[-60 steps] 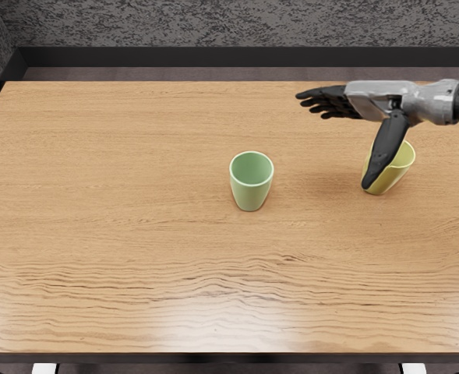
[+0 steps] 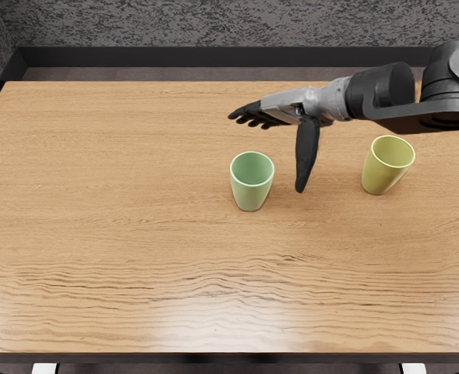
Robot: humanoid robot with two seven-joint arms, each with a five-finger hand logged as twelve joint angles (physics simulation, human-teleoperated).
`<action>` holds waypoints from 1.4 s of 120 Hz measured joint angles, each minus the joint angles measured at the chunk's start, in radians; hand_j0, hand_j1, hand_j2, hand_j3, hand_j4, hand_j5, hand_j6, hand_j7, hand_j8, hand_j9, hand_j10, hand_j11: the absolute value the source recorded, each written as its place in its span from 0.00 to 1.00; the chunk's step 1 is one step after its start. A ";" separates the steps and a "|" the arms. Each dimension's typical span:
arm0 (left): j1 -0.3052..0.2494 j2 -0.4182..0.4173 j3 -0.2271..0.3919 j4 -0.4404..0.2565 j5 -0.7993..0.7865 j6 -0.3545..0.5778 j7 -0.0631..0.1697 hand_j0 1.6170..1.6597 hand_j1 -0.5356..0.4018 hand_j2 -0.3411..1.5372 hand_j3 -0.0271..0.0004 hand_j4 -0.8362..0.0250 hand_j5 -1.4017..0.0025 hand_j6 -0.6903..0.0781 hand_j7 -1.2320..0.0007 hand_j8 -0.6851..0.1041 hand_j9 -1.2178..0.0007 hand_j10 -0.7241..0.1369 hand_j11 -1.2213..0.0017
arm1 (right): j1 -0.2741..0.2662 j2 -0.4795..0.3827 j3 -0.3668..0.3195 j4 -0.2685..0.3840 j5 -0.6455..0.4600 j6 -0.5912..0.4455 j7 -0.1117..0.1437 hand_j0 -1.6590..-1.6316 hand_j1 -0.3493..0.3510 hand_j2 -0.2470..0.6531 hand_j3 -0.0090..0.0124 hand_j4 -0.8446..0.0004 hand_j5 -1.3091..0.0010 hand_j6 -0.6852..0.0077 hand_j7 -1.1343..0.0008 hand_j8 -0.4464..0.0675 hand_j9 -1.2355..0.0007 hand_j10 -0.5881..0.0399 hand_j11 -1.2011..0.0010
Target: Pick up cup and place in cup with right hand
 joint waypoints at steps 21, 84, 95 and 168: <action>0.000 0.000 0.000 0.000 0.000 0.000 0.000 0.96 0.94 0.18 0.99 0.97 1.00 0.90 1.00 0.87 1.00 0.84 1.00 | 0.008 0.100 -0.034 0.116 -0.169 0.000 -0.040 0.04 0.06 0.27 0.42 0.96 0.97 0.94 0.96 0.80 0.96 0.88 0.96; 0.000 0.000 0.000 0.000 0.000 0.000 0.000 0.96 0.94 0.18 0.99 0.97 1.00 0.90 1.00 0.87 1.00 0.84 1.00 | -0.018 0.177 -0.197 0.075 -0.468 -0.187 -0.049 0.04 0.06 0.27 0.42 0.96 0.96 0.93 0.96 0.80 0.96 0.88 0.96; 0.000 0.000 0.000 0.000 0.000 0.000 0.000 0.96 0.94 0.18 0.99 0.97 1.00 0.90 1.00 0.87 1.00 0.84 1.00 | -0.024 0.189 -0.201 0.047 -0.473 -0.208 -0.049 0.04 0.06 0.27 0.42 0.95 0.96 0.93 0.96 0.79 0.96 0.88 0.96; 0.000 0.000 0.000 0.000 0.000 0.000 0.000 0.96 0.94 0.18 0.99 0.97 1.00 0.90 1.00 0.87 1.00 0.84 1.00 | -0.043 0.218 -0.251 -0.008 -0.476 -0.298 -0.049 0.04 0.59 0.22 0.42 0.62 0.68 0.53 0.64 0.27 0.66 0.43 0.65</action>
